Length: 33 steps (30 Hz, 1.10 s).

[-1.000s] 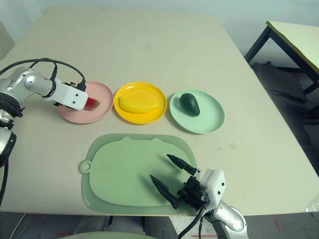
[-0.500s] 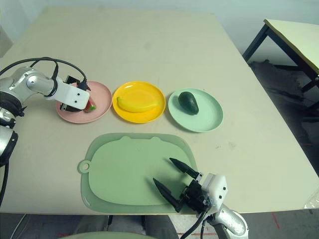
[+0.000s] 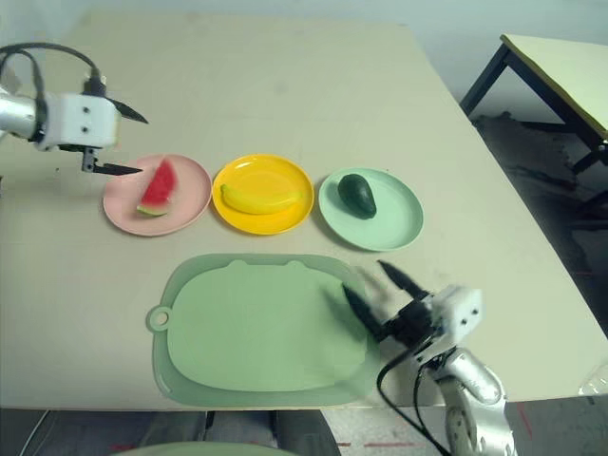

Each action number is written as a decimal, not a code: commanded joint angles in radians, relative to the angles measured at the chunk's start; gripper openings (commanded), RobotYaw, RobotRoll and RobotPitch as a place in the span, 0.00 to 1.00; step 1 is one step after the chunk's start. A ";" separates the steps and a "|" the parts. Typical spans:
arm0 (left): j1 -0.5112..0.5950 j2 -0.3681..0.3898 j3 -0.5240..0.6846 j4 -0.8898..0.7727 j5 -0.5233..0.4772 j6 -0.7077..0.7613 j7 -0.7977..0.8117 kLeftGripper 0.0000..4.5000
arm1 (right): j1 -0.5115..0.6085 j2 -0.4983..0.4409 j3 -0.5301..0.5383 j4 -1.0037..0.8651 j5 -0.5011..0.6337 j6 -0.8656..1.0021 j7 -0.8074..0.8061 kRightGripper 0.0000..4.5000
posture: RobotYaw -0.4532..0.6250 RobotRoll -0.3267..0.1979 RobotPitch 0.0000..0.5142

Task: Place the fruits into color-matched plates.

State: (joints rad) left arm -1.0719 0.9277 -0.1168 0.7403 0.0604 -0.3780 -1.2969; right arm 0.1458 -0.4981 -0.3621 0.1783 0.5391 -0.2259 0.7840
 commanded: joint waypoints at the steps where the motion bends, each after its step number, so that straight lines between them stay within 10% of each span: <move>1: 0.161 0.058 0.153 -0.188 -0.112 0.241 0.086 0.99 | -0.041 -0.027 -0.071 0.141 -0.008 -0.007 -0.029 1.00 | 0.49 0.62 0.30; 7: 0.516 0.066 0.408 -0.457 -0.191 0.494 0.317 0.99 | -0.088 -0.062 -0.112 0.287 -0.044 -0.067 -0.003 1.00 | 0.51 0.62 0.29; 13: 0.754 -0.087 0.584 -0.601 -0.240 0.667 0.598 0.99 | -0.166 -0.120 -0.142 0.486 -0.058 -0.126 0.028 1.00 | 0.52 0.62 0.29; 33: 0.971 -0.295 0.612 -0.566 -0.254 0.669 0.875 0.99 | -0.378 -0.259 -0.188 0.917 -0.084 -0.254 0.067 1.00 | 0.50 0.62 0.29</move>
State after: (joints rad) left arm -0.1179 0.6442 0.5080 0.1593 -0.2020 0.3100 -0.4293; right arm -0.2258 -0.7410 -0.5336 1.0705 0.4642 -0.4710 0.8602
